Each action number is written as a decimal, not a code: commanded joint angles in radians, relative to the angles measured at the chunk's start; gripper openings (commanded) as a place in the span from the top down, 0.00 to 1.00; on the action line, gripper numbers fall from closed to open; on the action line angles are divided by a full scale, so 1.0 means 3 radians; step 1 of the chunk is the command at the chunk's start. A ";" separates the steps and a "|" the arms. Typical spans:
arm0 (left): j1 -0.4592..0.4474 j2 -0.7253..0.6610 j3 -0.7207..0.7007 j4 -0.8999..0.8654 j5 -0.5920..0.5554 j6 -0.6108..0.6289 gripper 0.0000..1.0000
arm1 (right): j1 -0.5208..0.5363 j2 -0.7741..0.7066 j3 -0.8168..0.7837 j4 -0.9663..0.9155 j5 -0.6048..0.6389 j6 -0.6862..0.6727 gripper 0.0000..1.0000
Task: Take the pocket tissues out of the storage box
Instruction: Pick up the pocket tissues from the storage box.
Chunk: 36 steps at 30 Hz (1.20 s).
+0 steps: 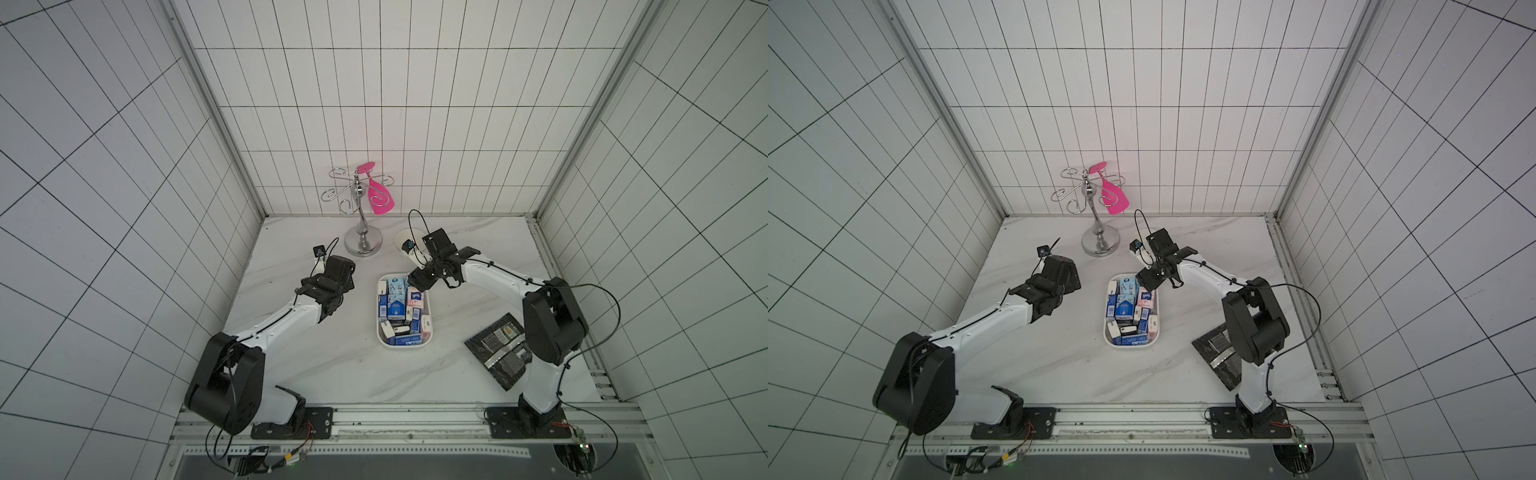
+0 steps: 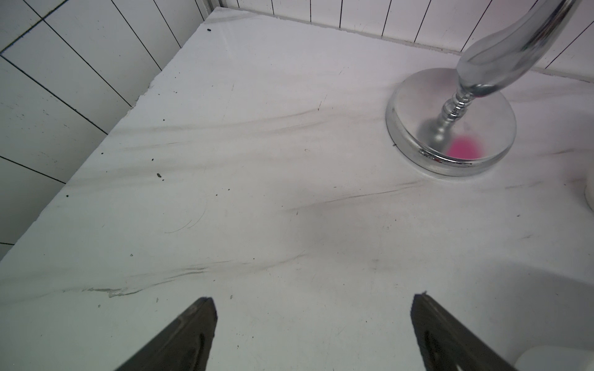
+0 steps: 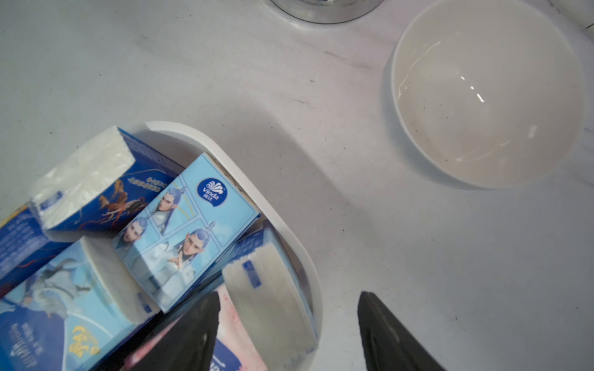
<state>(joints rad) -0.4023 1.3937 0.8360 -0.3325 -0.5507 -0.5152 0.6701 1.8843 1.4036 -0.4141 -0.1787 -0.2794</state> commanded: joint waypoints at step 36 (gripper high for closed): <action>0.0052 -0.0256 -0.0015 0.0110 -0.0064 -0.0034 0.02 | 0.0083 0.0065 -0.0037 0.0012 -0.0105 -0.0101 0.81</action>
<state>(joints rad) -0.3904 1.3365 0.8371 -0.3103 -0.5533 -0.5171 0.6876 1.9057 1.4155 -0.4137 -0.2001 -0.3138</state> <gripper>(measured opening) 0.981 0.195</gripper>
